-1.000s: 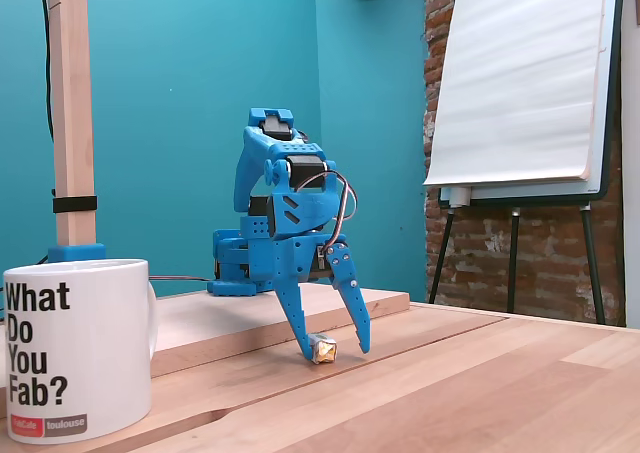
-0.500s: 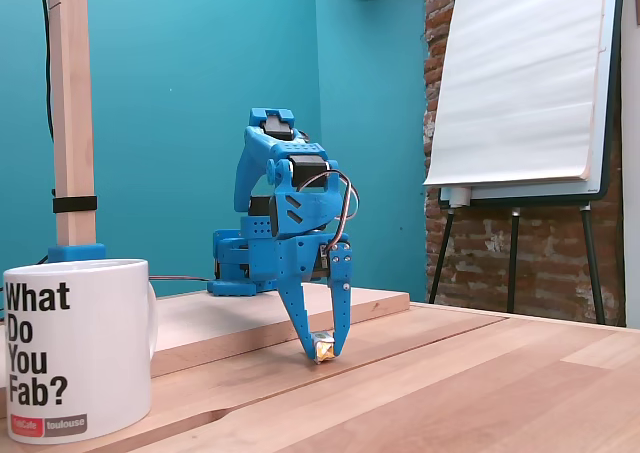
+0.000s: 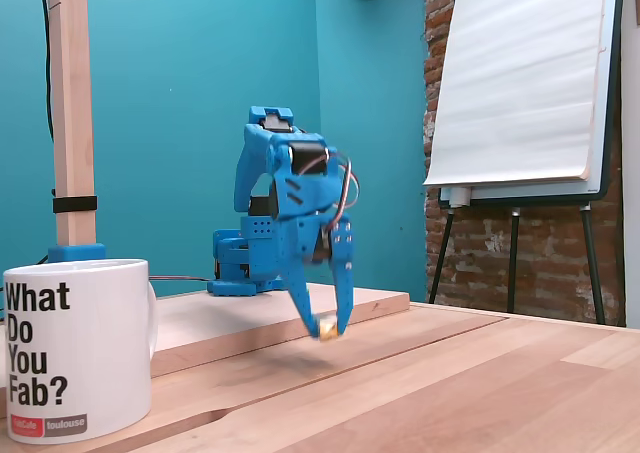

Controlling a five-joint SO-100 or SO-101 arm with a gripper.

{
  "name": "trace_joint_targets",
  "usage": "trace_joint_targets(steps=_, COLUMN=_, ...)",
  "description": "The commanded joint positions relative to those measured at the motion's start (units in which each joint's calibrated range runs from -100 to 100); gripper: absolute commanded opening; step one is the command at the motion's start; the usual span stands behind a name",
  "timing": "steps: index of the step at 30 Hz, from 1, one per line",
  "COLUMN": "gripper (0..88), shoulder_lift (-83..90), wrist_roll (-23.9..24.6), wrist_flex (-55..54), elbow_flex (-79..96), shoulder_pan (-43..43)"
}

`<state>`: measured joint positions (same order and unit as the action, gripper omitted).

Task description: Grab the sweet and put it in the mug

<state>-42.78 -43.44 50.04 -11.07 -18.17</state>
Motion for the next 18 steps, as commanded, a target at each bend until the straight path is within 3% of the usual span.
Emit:
trace_joint_targets(steps=1, gripper=0.0, shoulder_lift=12.2, wrist_roll=0.2, wrist_flex=-0.6, elbow_flex=-6.8, shoulder_pan=-0.3)
trace_joint_targets(steps=6, gripper=0.0, shoulder_lift=20.6, wrist_roll=0.2, wrist_flex=-0.6, elbow_flex=-9.0, shoulder_pan=-1.1)
trace_joint_targets(steps=18, gripper=0.0, shoulder_lift=28.1, wrist_roll=0.2, wrist_flex=-0.6, elbow_flex=-8.9, shoulder_pan=-15.2)
